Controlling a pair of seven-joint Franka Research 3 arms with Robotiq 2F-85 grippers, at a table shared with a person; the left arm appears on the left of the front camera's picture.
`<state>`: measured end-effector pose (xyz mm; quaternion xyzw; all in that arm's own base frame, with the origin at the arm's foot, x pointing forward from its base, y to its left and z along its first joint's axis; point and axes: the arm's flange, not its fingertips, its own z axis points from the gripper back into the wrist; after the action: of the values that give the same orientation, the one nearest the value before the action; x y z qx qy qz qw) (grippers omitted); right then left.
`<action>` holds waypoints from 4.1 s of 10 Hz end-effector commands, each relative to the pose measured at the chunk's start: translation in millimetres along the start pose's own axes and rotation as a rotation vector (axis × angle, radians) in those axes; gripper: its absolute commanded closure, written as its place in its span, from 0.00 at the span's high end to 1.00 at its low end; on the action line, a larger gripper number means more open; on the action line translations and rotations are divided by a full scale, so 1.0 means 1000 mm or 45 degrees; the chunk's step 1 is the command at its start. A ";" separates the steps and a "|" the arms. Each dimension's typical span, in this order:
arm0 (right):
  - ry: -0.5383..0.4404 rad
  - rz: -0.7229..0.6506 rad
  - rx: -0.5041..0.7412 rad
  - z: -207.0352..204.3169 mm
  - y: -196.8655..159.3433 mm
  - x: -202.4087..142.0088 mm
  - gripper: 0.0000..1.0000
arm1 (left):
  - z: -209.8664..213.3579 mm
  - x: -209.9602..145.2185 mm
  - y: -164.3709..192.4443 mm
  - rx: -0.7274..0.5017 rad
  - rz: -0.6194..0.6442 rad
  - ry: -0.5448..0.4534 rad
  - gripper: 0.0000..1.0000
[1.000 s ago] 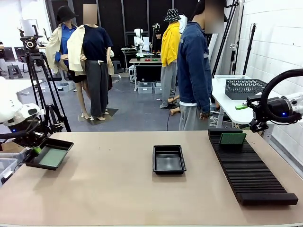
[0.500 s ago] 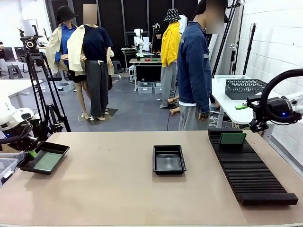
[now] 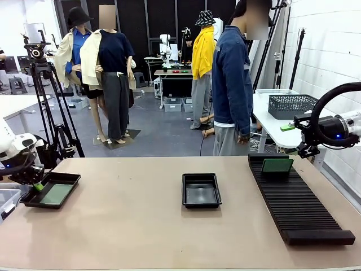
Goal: Inspect and transfer BCBs to ESD trays.
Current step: Pick up the ESD tray and place it on the left side of the table, then pick up the Blank PCB from the PCB Rack and place it in the right ESD tray.
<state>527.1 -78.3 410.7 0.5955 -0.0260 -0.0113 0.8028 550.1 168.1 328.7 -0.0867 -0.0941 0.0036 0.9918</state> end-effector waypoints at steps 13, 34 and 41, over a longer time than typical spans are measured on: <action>0.012 -0.008 0.009 -0.001 0.001 0.000 1.00 | 0.061 0.003 -0.017 -0.028 0.001 -0.109 1.00; 0.012 -0.008 0.009 -0.001 0.001 0.000 1.00 | 0.126 0.011 -0.005 -0.373 0.162 -0.063 1.00; 0.012 -0.008 0.009 -0.001 0.001 0.000 1.00 | 0.127 0.012 0.062 -1.166 0.180 0.052 1.00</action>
<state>527.1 -78.4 410.6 0.5956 -0.0260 -0.0114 0.8028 529.5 240.2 447.2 -0.4975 -0.0595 0.0508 0.8639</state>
